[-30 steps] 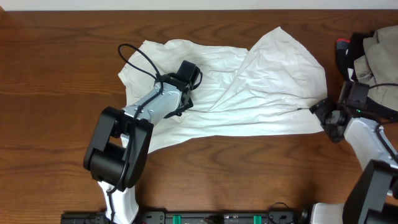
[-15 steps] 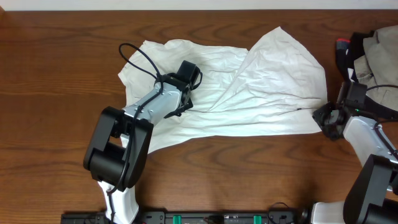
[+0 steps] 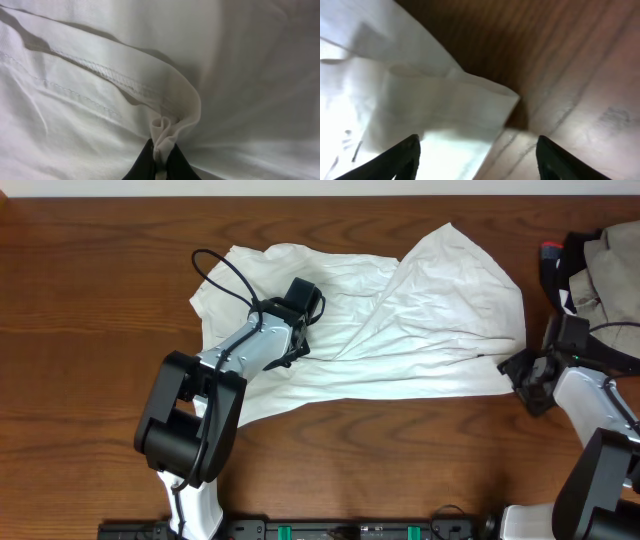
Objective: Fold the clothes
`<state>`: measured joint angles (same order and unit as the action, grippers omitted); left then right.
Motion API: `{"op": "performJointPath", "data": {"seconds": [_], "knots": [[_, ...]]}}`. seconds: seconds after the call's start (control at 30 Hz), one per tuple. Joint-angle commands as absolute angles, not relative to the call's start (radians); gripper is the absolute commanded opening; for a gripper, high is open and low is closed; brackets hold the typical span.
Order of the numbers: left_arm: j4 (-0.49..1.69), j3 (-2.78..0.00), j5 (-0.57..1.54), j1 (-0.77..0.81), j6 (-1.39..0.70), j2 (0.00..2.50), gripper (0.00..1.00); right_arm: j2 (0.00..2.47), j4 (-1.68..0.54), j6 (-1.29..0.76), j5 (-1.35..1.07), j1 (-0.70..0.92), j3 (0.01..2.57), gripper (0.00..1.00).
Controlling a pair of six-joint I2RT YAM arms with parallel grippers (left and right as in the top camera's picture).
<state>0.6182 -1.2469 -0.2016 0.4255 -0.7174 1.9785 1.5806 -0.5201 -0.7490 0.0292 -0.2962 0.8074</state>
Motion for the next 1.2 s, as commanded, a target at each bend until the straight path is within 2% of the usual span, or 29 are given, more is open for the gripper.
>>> {"op": "performJointPath", "data": {"seconds": [0.0,0.3,0.77,0.97,1.17], "knots": [[0.635,-1.255,-0.222,0.415,-0.692,1.967,0.06,1.588,-0.528,-0.747,0.039,-0.322,0.803,0.72],[0.631,-1.255,-0.222,0.415,-0.693,1.967,0.06,1.571,-0.606,-0.748,0.017,-0.333,0.804,0.75],[0.631,-1.255,-0.221,0.415,-0.693,1.967,0.06,1.591,-0.516,-0.748,0.026,-0.333,0.804,0.75],[0.632,-1.255,-0.221,0.415,-0.693,1.967,0.06,1.638,-0.497,-0.748,0.025,-0.333,0.804,0.68],[0.631,-1.255,-0.221,0.415,-0.692,1.967,0.06,1.667,-0.479,-0.748,0.026,-0.333,0.804,0.53]]}}
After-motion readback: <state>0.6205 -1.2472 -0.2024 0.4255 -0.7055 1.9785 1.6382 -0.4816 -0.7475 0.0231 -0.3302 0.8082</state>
